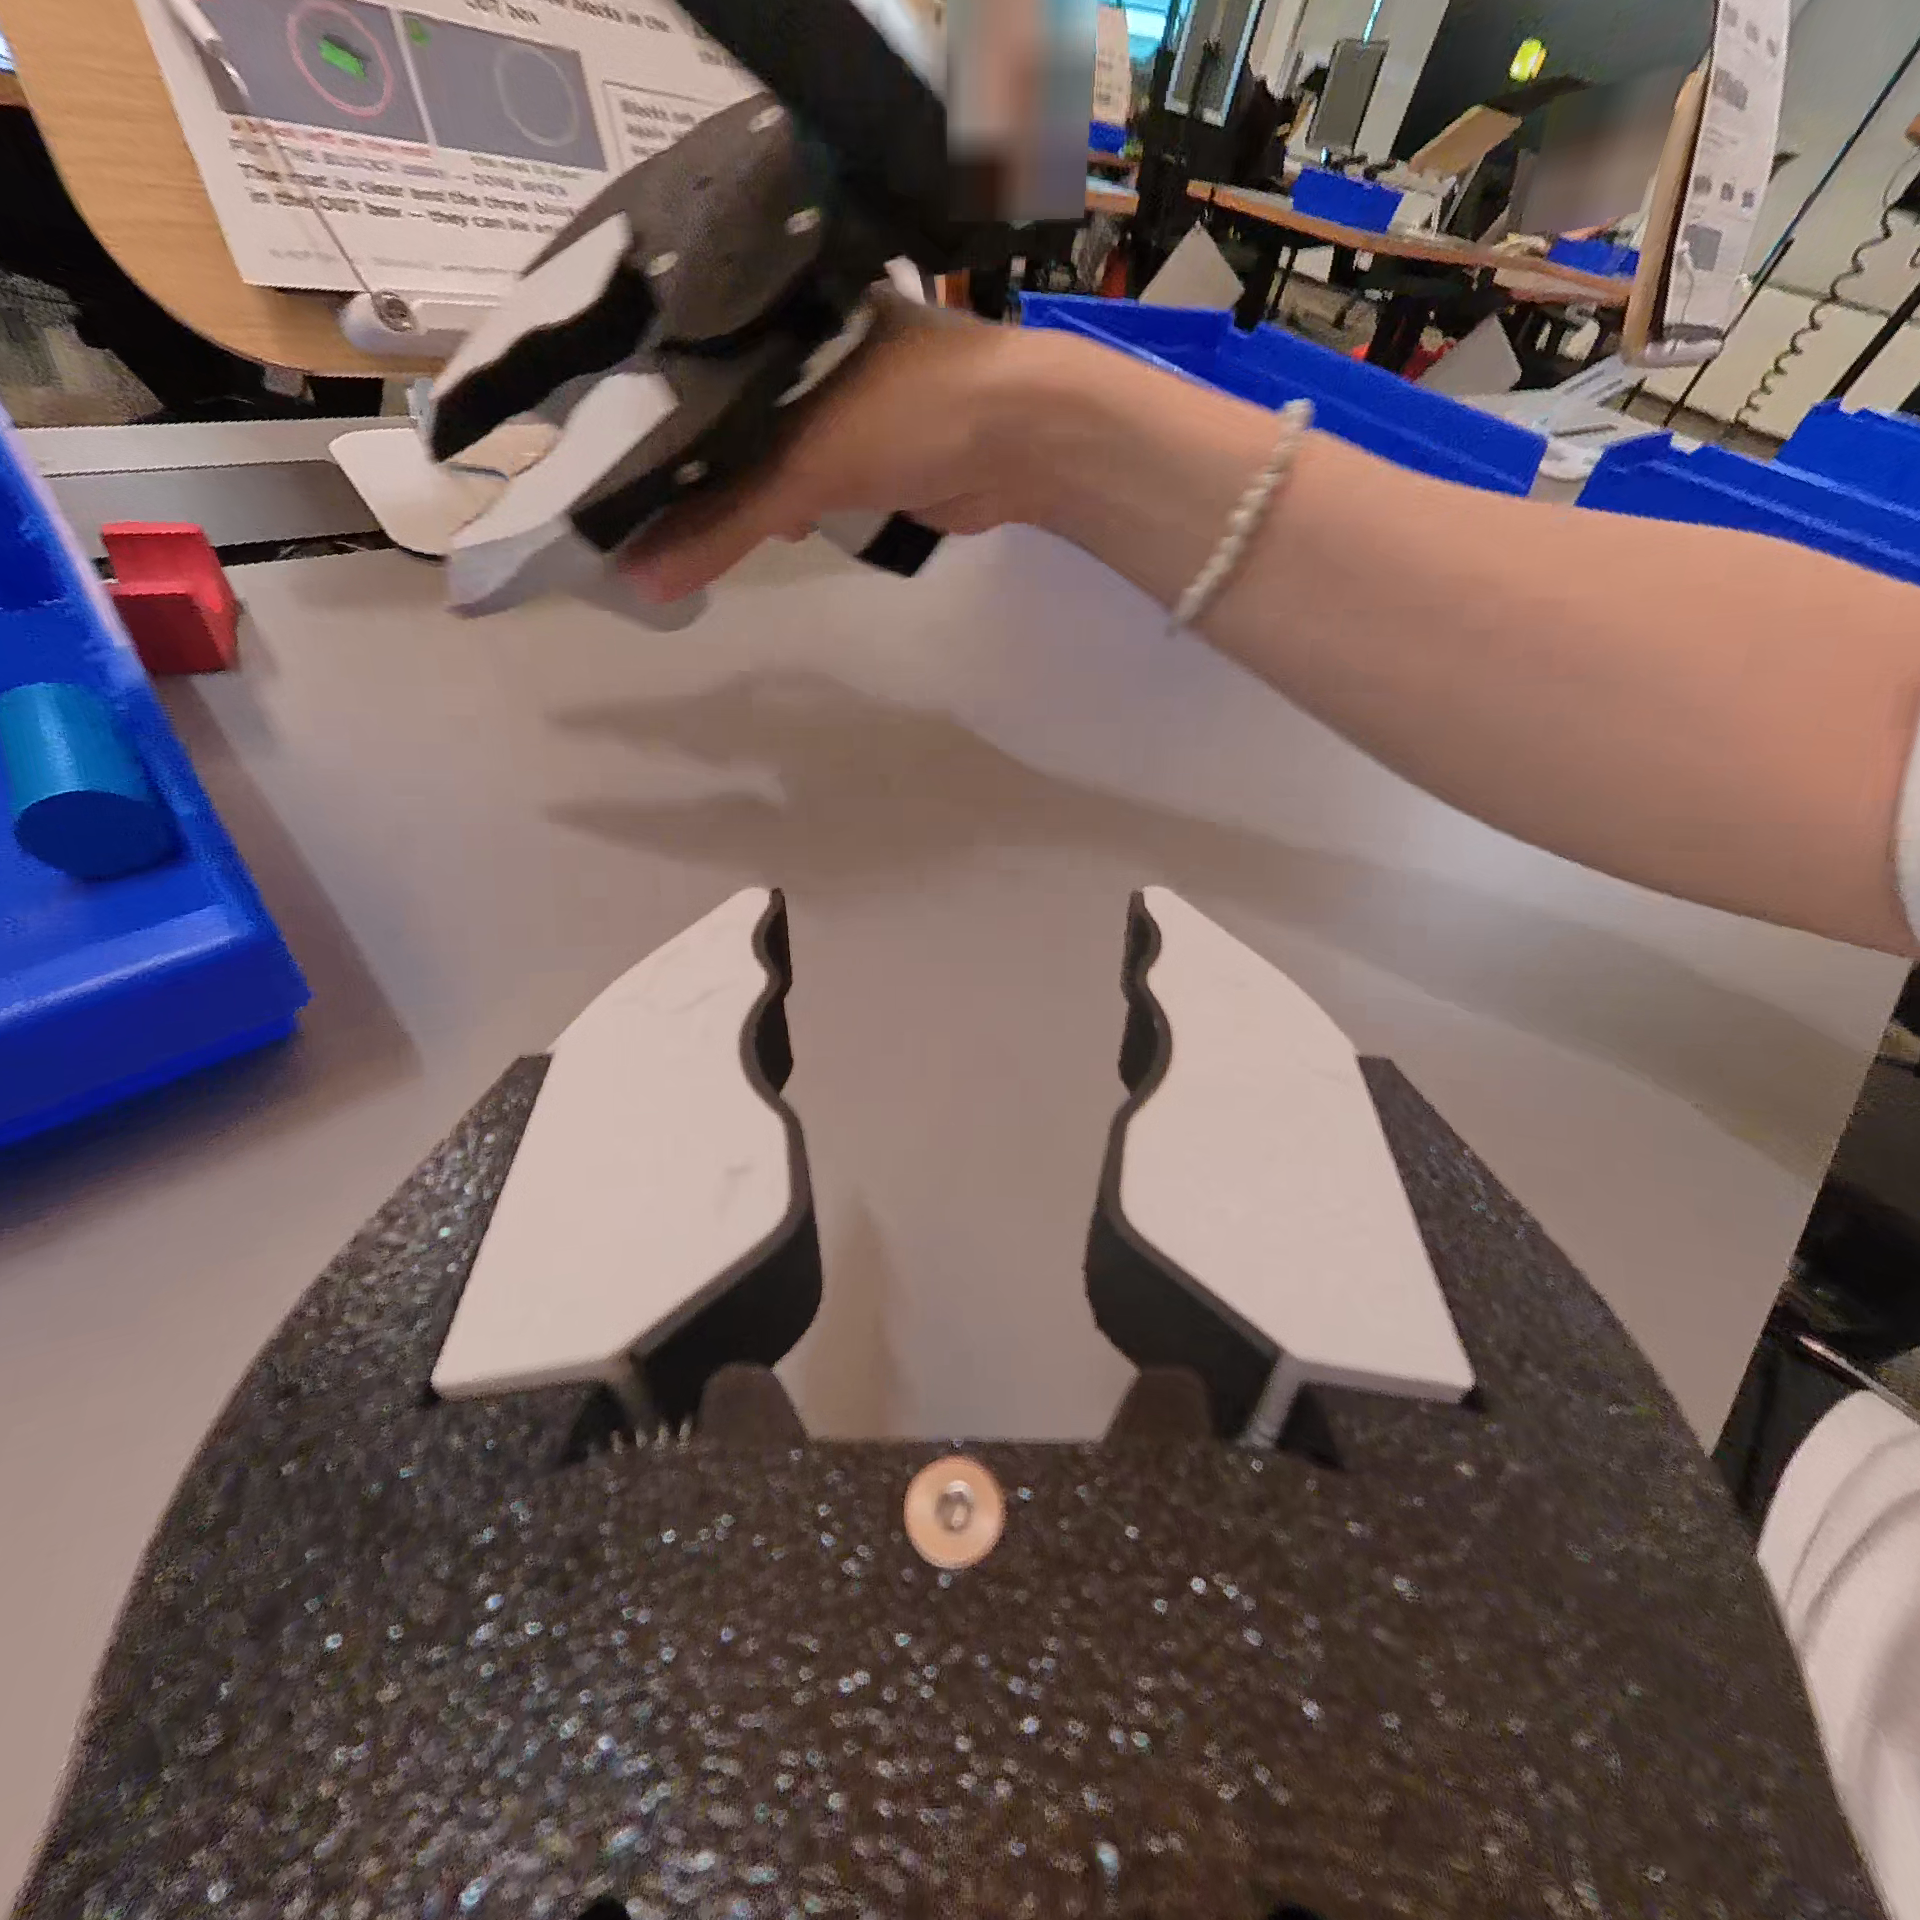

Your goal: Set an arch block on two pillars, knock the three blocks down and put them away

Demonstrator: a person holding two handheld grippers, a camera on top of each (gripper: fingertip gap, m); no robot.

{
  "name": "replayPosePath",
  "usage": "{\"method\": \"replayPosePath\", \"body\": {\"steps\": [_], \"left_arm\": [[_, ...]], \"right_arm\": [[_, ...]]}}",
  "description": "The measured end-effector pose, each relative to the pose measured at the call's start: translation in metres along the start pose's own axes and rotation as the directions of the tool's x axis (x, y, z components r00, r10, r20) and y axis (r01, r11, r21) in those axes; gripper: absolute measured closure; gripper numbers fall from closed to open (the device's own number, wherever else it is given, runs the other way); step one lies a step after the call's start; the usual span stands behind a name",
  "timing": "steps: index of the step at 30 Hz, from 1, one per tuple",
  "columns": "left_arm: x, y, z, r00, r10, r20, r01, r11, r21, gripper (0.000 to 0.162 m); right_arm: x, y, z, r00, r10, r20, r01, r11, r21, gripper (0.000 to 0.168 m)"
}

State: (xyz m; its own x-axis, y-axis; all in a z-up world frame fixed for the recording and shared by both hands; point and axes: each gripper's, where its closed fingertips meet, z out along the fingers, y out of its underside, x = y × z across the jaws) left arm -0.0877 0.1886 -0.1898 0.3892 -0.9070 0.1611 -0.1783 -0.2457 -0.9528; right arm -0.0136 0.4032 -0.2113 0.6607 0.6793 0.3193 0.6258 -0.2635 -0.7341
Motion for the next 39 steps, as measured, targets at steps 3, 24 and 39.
{"method": "replayPosePath", "body": {"steps": [3, 24, 39], "left_arm": [[-0.006, -0.001, -0.007, 0.999, -0.042, -0.004, 0.042, 0.998, 0.051, 0.102], [-0.025, 0.013, -0.01, 0.983, -0.17, -0.069, 0.176, 0.981, 0.087, 0.103], [0.002, 0.001, -0.005, 0.99, -0.103, -0.093, 0.111, 0.991, 0.081, 0.104]], "right_arm": [[0.005, -0.017, 0.049, 0.998, 0.016, 0.054, -0.015, 1.0, -0.017, 0.109], [0.049, 0.008, 0.137, 0.998, -0.01, -0.061, -0.003, 0.977, -0.214, 0.144], [0.034, -0.012, -0.108, 0.955, -0.177, -0.237, 0.164, 0.984, -0.071, 0.147]]}}
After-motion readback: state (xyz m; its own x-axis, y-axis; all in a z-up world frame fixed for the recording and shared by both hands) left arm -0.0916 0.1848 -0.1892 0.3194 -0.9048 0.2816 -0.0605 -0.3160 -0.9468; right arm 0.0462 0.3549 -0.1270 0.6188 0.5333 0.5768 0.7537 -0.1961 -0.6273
